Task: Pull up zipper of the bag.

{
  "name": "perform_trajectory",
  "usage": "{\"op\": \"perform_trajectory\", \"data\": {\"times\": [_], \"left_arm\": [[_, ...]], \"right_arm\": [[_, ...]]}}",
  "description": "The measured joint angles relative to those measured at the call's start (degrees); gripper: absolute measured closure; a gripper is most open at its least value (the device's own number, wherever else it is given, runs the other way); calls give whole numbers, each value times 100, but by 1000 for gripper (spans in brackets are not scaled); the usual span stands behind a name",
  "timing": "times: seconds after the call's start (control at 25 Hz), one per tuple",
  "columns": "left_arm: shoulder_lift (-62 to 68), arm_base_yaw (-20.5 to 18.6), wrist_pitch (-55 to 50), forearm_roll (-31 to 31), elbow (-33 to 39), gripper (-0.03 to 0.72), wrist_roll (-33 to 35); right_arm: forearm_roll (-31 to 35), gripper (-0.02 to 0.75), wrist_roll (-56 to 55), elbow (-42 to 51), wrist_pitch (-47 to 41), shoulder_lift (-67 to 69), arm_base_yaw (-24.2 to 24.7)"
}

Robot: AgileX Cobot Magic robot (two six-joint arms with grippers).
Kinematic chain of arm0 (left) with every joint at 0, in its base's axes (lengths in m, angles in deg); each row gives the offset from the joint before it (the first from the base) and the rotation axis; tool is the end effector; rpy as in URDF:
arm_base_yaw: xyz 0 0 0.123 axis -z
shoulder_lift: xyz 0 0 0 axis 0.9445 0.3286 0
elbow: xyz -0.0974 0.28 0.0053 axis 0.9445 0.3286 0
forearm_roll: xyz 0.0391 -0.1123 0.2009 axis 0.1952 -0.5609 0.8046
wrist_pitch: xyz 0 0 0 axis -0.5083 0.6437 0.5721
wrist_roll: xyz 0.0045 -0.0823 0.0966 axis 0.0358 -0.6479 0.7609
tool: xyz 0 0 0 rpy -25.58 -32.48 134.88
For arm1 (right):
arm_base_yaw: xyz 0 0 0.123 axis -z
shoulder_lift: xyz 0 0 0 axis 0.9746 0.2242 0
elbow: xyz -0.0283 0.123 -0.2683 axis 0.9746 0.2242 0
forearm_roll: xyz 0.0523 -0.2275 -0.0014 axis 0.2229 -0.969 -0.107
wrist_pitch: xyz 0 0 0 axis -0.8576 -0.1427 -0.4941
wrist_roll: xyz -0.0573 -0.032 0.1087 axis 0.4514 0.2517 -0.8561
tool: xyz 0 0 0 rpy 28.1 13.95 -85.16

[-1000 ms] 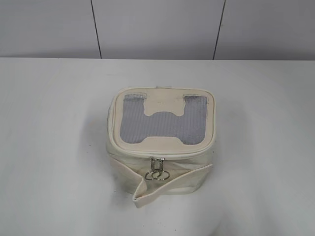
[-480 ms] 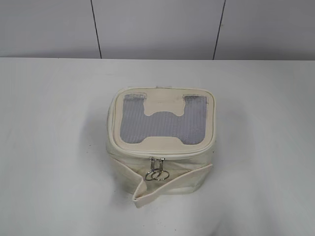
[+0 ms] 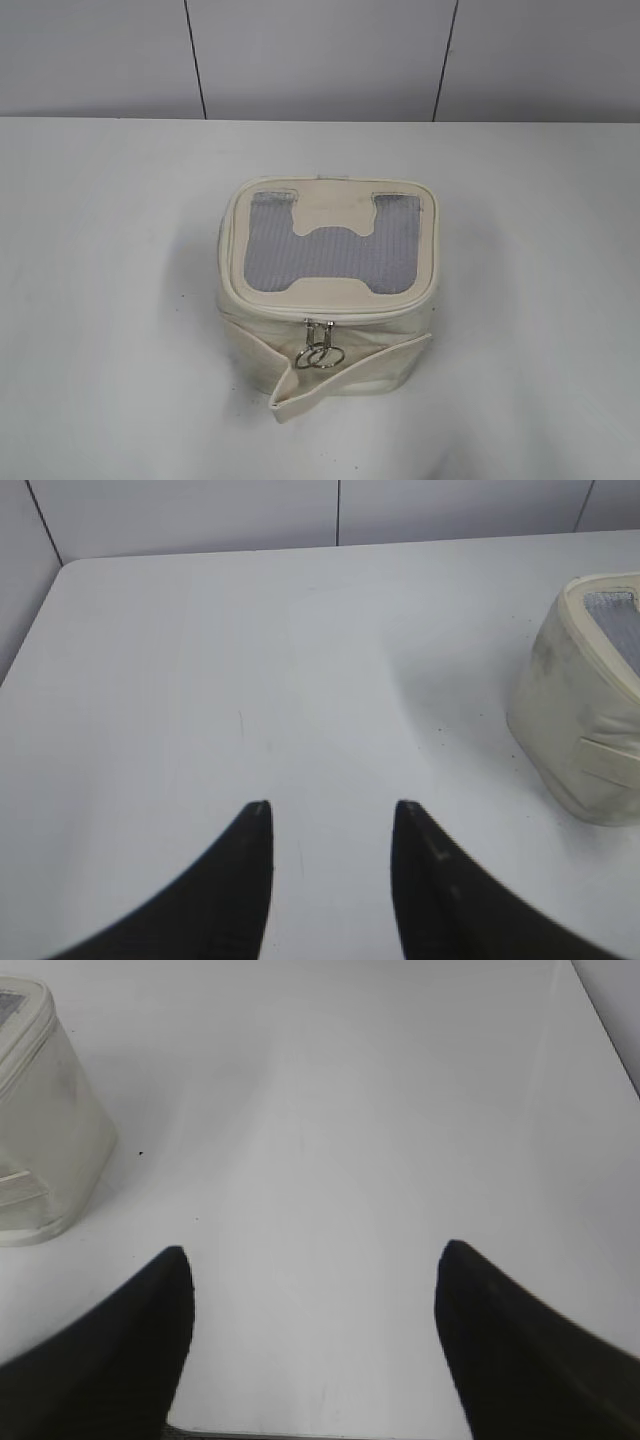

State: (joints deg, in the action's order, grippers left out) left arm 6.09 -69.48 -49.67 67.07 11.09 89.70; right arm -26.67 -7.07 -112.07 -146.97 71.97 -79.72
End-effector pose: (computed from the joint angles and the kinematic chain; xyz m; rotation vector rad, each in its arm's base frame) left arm -0.0062 -0.0139 0.2656 0.1305 1.9805 -0.1029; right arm -0.0010 0.0059 0.2537 -0.1147 2.0200 0.0538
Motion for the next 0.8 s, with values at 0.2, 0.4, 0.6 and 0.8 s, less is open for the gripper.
{"op": "perform_trajectory", "data": {"times": [0.2, 0.4, 0.6, 0.8], "left_arm": [[0, 0, 0, 0, 0, 381, 0], [0, 0, 0, 0, 0, 381, 0], [0, 0, 0, 0, 0, 381, 0], [0, 0, 0, 0, 0, 381, 0]], "right_arm": [[0, 152, 0, 0, 0, 0, 0], [0, 152, 2, 0, 14, 0, 0], [0, 152, 2, 0, 14, 0, 0], [5, 152, 2, 0, 9, 0, 0]]}}
